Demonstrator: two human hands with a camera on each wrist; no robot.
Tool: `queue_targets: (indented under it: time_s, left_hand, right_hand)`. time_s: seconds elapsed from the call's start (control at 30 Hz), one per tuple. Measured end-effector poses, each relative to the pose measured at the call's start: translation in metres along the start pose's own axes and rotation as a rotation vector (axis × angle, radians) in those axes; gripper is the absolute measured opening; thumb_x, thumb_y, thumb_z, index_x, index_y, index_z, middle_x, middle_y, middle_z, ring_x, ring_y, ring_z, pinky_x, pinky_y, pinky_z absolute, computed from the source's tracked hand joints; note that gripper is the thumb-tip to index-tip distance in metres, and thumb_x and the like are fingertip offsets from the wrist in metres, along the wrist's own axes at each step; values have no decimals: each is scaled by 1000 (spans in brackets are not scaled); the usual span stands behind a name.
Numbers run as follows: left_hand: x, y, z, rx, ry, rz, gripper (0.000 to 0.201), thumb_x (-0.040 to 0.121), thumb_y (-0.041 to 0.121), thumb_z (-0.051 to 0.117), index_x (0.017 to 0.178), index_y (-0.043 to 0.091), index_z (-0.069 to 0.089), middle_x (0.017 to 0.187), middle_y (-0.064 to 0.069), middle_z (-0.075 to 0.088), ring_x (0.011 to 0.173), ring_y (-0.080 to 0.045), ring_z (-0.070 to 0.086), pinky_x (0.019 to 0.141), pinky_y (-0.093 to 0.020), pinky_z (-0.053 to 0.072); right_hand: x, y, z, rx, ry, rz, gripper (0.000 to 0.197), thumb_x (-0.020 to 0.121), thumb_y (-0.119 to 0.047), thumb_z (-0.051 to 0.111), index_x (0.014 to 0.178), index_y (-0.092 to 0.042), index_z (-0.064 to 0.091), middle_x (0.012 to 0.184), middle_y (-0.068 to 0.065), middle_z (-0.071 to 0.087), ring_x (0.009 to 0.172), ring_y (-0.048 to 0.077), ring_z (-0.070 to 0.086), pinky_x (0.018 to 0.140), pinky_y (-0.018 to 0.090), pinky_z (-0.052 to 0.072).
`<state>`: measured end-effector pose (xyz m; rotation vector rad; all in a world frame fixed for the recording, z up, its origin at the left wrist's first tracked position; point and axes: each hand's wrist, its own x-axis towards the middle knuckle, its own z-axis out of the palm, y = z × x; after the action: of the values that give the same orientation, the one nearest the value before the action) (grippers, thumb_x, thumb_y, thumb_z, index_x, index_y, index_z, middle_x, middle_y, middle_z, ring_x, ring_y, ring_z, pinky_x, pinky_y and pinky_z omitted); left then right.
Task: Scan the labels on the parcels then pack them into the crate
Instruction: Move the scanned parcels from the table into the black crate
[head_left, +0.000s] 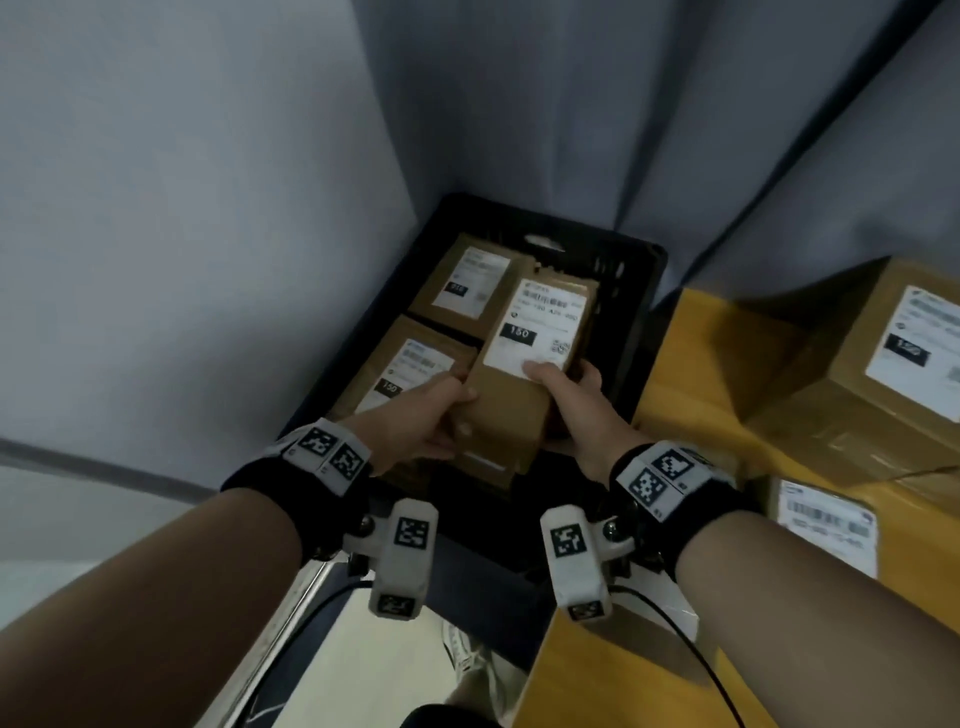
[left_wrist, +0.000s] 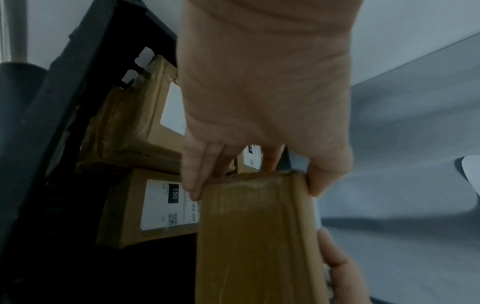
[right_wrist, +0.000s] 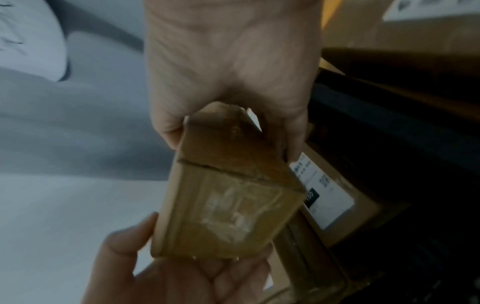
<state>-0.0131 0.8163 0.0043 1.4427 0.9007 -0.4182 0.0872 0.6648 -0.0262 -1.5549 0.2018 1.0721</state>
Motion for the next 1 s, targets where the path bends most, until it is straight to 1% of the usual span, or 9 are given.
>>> queue_targets:
  time_s: [0.13, 0.23, 0.37, 0.43, 0.5, 0.63, 0.8, 0.93, 1.0]
  left_hand:
    - [9, -17, -26, 229, 80, 47, 26, 95, 30, 52, 118, 23, 59, 117, -10, 65, 107, -29, 64, 96, -42, 51]
    - [17, -27, -47, 228, 151, 63, 21, 94, 31, 54, 111, 21, 60, 115, -9, 64, 99, -23, 62, 95, -38, 51]
    - [25, -33, -65, 152, 223, 56, 14, 100, 21, 47, 109, 14, 55, 104, -8, 60, 79, -13, 57, 73, -23, 49]
    - [27, -33, -69, 161, 235, 72, 15, 100, 21, 46, 111, 14, 54, 105, -8, 60, 80, -13, 58, 75, -25, 49]
    - [29, -34, -70, 188, 227, 83, 17, 100, 22, 46, 113, 13, 53, 105, -7, 60, 86, -17, 59, 84, -32, 50]
    - [33, -36, -71, 210, 202, 102, 21, 100, 22, 47, 118, 12, 52, 105, -7, 60, 92, -19, 59, 93, -36, 49]
    - [35, -39, -70, 221, 204, 108, 25, 99, 19, 47, 121, 9, 52, 108, -10, 60, 93, -21, 59, 80, -27, 51]
    - [31, -34, -64, 233, 203, 125, 16, 99, 20, 47, 113, 15, 51, 106, -7, 61, 89, -18, 59, 72, -23, 49]
    - [25, -25, -57, 224, 198, 142, 16, 99, 20, 46, 113, 15, 52, 103, -6, 61, 86, -16, 59, 71, -23, 48]
  right_hand:
    - [19, 17, 17, -10, 75, 160, 95, 81, -44, 71, 151, -26, 9, 125, 10, 49, 100, 30, 58, 79, 42, 54]
    - [35, 24, 30, 46, 164, 195, 87, 82, -33, 70, 148, -20, 15, 123, 14, 51, 93, 30, 58, 66, 38, 53]
    - [57, 32, 50, -15, 156, 241, 44, 85, -9, 60, 125, -8, 43, 119, 12, 56, 101, 30, 56, 94, 46, 48]
    - [64, 41, 57, -122, 177, 253, 27, 89, 2, 53, 115, -1, 51, 111, 11, 57, 101, 29, 52, 95, 42, 45]
    - [72, 49, 60, -153, 211, 235, 39, 88, 7, 53, 125, -2, 48, 123, 14, 56, 112, 33, 53, 91, 46, 48]
    - [76, 57, 62, -176, 313, 139, 54, 83, 8, 58, 130, -5, 36, 121, 10, 52, 114, 32, 53, 82, 48, 52]
    - [74, 58, 66, -296, 329, 68, 35, 88, -2, 54, 123, -1, 49, 122, 16, 57, 106, 33, 57, 88, 50, 53]
    - [56, 49, 51, -306, 190, 121, 31, 94, -10, 53, 124, -1, 57, 124, 11, 58, 116, 29, 54, 91, 33, 45]
    - [41, 39, 44, -245, 165, 92, 30, 95, -11, 55, 124, -5, 58, 115, 7, 55, 108, 24, 54, 88, 29, 42]
